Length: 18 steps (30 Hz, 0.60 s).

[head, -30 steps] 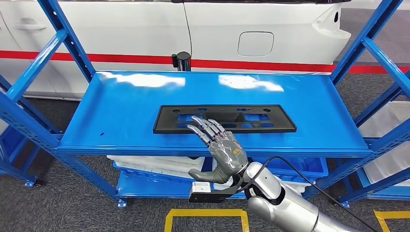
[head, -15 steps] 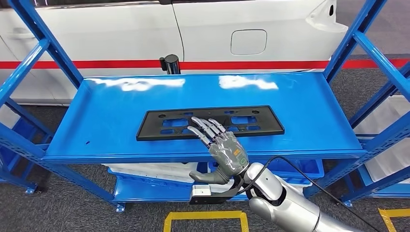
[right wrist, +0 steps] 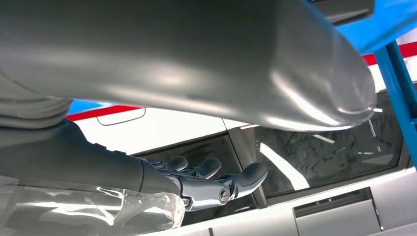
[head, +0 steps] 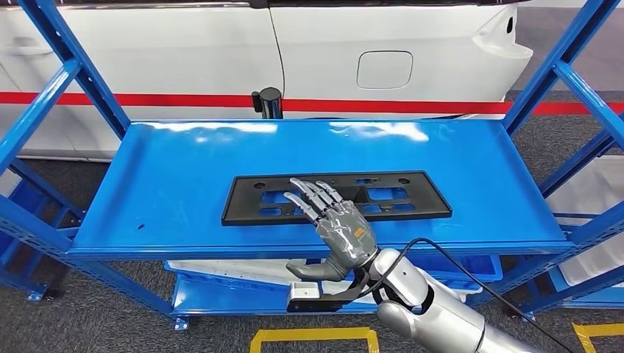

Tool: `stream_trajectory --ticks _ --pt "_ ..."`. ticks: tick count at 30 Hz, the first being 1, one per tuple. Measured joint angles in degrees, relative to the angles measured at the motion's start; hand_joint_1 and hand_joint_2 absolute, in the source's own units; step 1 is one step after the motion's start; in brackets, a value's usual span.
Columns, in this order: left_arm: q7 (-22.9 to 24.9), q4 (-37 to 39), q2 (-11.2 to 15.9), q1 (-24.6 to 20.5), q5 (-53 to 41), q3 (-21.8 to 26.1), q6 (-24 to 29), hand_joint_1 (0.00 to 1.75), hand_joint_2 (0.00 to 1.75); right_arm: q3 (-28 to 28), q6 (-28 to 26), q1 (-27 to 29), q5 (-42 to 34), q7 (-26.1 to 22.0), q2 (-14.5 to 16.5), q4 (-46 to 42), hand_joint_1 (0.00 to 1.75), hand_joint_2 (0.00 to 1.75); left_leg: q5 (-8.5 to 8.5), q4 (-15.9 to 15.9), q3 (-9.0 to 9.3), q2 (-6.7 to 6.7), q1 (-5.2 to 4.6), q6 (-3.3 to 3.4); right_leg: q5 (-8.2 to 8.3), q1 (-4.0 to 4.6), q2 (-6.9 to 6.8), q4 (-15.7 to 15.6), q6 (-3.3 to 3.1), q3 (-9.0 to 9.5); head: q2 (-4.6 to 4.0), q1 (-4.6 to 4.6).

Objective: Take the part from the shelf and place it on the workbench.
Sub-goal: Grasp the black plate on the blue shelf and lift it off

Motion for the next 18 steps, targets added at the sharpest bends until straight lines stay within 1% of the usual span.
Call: stream_trajectory --ticks 1,2,3,4,5,6,7,9,10,11,12,13,14,15,16,17,18 --pt "-0.11 0.00 0.00 0.05 0.01 0.00 -0.06 0.00 0.00 0.01 0.01 0.04 0.01 0.00 0.00 0.05 0.00 0.00 -0.26 0.01 0.32 -0.04 0.05 -0.11 1.35 -0.14 -0.05 -0.62 0.10 -0.31 0.00 0.00" --pt "-0.22 0.00 -0.01 0.09 0.02 0.00 -0.11 0.00 0.00 0.01 0.02 0.05 0.02 0.00 0.00 0.09 0.00 0.00 -0.56 0.02 0.72 -0.08 0.14 -0.27 3.66 -0.30 -0.15 -3.58 0.18 0.59 0.00 0.00" --pt "-0.32 0.00 -0.01 0.10 0.01 0.00 -0.13 0.00 0.00 0.01 0.03 0.04 0.02 0.00 0.00 0.09 0.00 0.00 -0.89 0.02 1.15 -0.14 0.21 -0.54 6.26 -0.47 -0.33 -7.87 0.27 2.25 0.00 0.01" --pt "-0.38 0.00 -0.01 0.08 0.01 0.00 -0.14 0.00 0.00 0.01 0.09 0.01 0.04 0.01 0.00 0.10 0.00 0.44 -1.24 0.08 1.49 -0.22 0.17 -0.90 8.15 -0.47 -0.45 -11.92 0.27 3.96 0.00 0.01" --pt "-0.42 0.00 -0.01 0.03 -0.01 0.00 -0.14 0.00 0.00 0.02 0.15 -0.01 0.06 0.01 0.00 0.10 0.00 0.87 -1.52 0.10 1.71 -0.26 0.09 -1.26 9.23 -0.44 -0.50 -14.74 0.07 5.16 0.00 -0.01" --pt "-0.44 0.00 -0.01 -0.01 -0.03 0.00 -0.13 0.00 0.00 0.02 0.26 -0.03 0.08 0.01 0.00 0.11 0.00 1.31 -1.72 0.08 1.82 -0.28 -0.02 -1.62 9.48 -0.35 -0.48 -16.08 -0.23 5.72 0.00 -0.03" --pt "-0.44 0.00 0.00 -0.04 -0.05 0.00 -0.13 0.00 0.00 0.03 0.39 -0.05 0.11 0.01 -0.01 0.11 0.00 1.75 -1.81 -0.01 1.87 -0.28 -0.06 -1.94 9.24 -0.14 -0.34 -16.28 -0.67 5.78 0.00 -0.05" --pt "-0.44 0.00 0.00 -0.06 -0.08 0.00 -0.13 0.00 0.00 0.02 0.85 -0.17 0.26 0.03 -0.09 0.11 0.00 1.75 -2.09 0.02 1.93 -0.25 0.18 -2.54 9.23 -0.05 -0.22 -16.34 -1.61 5.75 0.00 -0.07" --pt "-0.45 0.00 0.00 -0.08 -0.10 0.00 -0.13 0.00 0.00 0.02 1.25 -0.30 0.39 0.08 -0.13 0.11 0.00 1.75 -2.75 0.97 1.54 -0.24 0.31 -2.80 9.24 -0.04 -0.20 -16.42 -2.02 5.81 0.00 -0.09" --pt "-0.47 0.00 -0.01 -0.11 -0.13 0.00 -0.13 0.00 0.00 0.03 1.70 -0.46 0.54 0.15 -0.15 0.11 0.00 1.75 -3.85 2.89 0.66 -0.25 0.39 -3.00 9.25 -0.11 -0.19 -16.50 -2.38 5.89 0.00 -0.12" --pt "-0.51 0.00 -0.03 -0.13 -0.15 0.00 -0.13 0.00 0.00 0.04 2.26 -0.61 0.77 0.30 -0.16 0.11 0.00 1.75 -5.55 6.45 -1.09 -0.26 0.40 -3.12 9.19 -0.12 -0.19 -16.52 -2.63 5.94 0.00 -0.17" --pt "-0.55 0.00 -0.07 -0.12 -0.16 0.00 -0.14 0.00 0.00 0.07 2.89 -0.72 0.96 0.54 -0.17 0.11 0.00 1.75 -7.39 10.82 -3.32 -0.25 0.36 -3.19 9.12 -0.03 -0.19 -16.51 -2.82 5.96 0.00 -0.20" --pt "-0.58 0.00 -0.11 -0.06 -0.16 0.00 -0.14 0.00 0.00 0.10 3.61 -0.79 1.23 0.86 -0.21 0.11 0.00 1.75 -8.79 14.92 -5.55 -0.26 0.33 -3.22 9.06 0.10 -0.17 -16.50 -2.96 5.99 0.00 -0.20" --pt "-0.62 0.00 -0.18 0.05 -0.16 0.00 -0.14 0.00 0.00 0.16 4.48 -0.87 1.57 1.26 -0.29 0.11 0.00 1.75 -9.39 17.79 -7.26 -0.26 0.28 -3.16 8.99 0.26 -0.12 -16.50 -3.05 6.05 0.00 -0.20" --pt "-0.62 0.00 -0.23 0.18 -0.16 0.00 -0.14 0.00 0.00 0.24 5.35 -0.99 1.88 1.68 -0.40 0.11 0.00 1.75 -8.70 18.02 -7.70 -0.26 0.20 -2.96 8.93 0.42 -0.04 -16.49 -3.12 6.17 0.00 -0.20" --pt "-0.63 0.00 -0.28 0.29 -0.16 0.00 -0.13 0.00 0.00 0.31 6.15 -1.16 2.19 2.04 -0.54 0.09 0.00 1.75 -6.96 15.73 -6.93 -0.26 0.07 -2.63 8.86 0.57 0.08 -16.49 -3.16 6.34 0.00 -0.20" --pt "-0.63 0.00 -0.32 0.37 -0.16 0.00 -0.13 0.00 0.00 0.36 6.88 -1.40 2.47 2.39 -0.69 0.05 0.00 1.75 -4.63 11.61 -5.21 -0.29 -0.15 -2.16 8.78 0.67 0.20 -16.49 -3.16 6.53 0.00 -0.20"
